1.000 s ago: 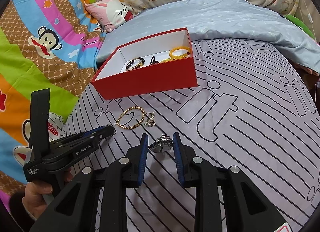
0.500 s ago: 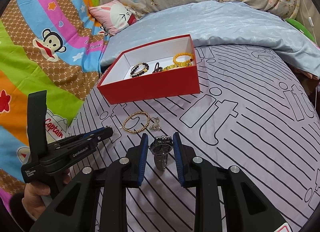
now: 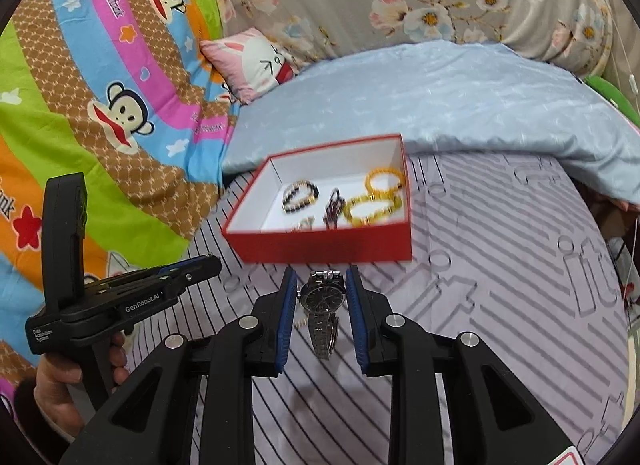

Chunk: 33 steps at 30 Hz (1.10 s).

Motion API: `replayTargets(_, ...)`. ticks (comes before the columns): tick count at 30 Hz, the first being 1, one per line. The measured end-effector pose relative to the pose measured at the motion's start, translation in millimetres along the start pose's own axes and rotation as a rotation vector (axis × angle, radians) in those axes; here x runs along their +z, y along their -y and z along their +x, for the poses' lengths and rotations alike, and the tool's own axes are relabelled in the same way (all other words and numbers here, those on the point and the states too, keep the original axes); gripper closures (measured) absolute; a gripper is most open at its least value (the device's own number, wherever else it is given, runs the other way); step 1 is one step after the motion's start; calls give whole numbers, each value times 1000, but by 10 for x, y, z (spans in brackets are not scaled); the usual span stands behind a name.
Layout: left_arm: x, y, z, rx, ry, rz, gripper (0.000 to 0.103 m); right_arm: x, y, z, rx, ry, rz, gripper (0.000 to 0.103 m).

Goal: Organize jewelry
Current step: 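Carry the watch and brooch with both tools into the red box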

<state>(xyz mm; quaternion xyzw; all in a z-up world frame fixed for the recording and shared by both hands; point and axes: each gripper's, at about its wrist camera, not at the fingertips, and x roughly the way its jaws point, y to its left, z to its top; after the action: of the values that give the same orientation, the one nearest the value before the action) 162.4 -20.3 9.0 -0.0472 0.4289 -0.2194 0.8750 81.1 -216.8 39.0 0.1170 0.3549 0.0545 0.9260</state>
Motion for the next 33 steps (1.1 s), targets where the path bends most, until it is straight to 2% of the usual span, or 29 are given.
replayTargets(4,356,35,4,-1,37,31,88,403,-39,71,16,48,-34,79)
replayTargets(9,743,34,187,20,64,56,88,884,-67,391,-12,87,-71,79)
replayTargets(15,969,-60,597,32,32,43,88,1200,52,964,-27,50,-56,79)
replayTargets(23,923,-203,1112,55,-36,21,88,1255,147,1698,-46,-54,-52,79)
replayTargets(32,917,-252,1280,71,-47,19,86,1200,123,2152,-48,-114,-54,79)
replayTargets(33,927,-250,1274,75,-41,20,81,1213,117,2161,-43,-105,-49,77)
